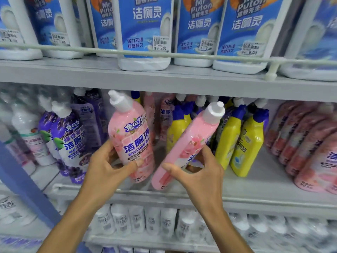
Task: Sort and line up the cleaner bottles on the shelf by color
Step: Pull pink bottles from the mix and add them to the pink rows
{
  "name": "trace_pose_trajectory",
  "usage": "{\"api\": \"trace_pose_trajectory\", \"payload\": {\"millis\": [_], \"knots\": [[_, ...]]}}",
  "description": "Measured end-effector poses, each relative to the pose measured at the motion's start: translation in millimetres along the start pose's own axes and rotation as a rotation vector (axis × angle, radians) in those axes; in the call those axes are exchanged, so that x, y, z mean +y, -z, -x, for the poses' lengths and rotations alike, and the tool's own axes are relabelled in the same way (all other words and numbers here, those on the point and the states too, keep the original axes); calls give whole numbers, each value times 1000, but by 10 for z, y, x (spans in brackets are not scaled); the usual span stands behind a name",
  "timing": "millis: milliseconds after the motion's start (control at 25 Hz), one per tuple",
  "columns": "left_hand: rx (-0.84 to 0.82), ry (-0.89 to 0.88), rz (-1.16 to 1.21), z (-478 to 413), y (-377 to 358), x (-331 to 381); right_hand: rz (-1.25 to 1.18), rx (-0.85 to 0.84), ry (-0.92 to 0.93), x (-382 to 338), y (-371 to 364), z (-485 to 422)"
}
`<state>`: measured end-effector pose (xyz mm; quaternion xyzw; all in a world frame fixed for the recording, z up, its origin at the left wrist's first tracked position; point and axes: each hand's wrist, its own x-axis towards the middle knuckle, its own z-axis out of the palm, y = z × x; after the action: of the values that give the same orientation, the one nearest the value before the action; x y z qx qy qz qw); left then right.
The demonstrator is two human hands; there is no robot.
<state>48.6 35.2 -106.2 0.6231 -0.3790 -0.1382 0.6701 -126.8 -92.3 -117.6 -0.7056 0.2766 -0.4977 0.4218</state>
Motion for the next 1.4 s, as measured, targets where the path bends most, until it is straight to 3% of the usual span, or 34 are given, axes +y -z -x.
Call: {"api": "trace_pose_trajectory", "payload": {"millis": [160,520,680,880,1080,1400], "knots": [[-143,42,14,365,-701,44,75,35,-28,186,805,50],[-445,-8,32,383,-2781,88,286,325,-124,812,2414,-169],[-444,59,55,402,-3405,-87,518,369,-184,1101,2760,-282],[-369,52,49,346,-3566,-289,644,358,-147,1206,2683,-321],[-360,20,-18,288,-3410,-369,538,283,-181,1373,2671,-173],[-357,41,-65,129,-2896,-499,471,374,-283,1665,2207,-859]]}}
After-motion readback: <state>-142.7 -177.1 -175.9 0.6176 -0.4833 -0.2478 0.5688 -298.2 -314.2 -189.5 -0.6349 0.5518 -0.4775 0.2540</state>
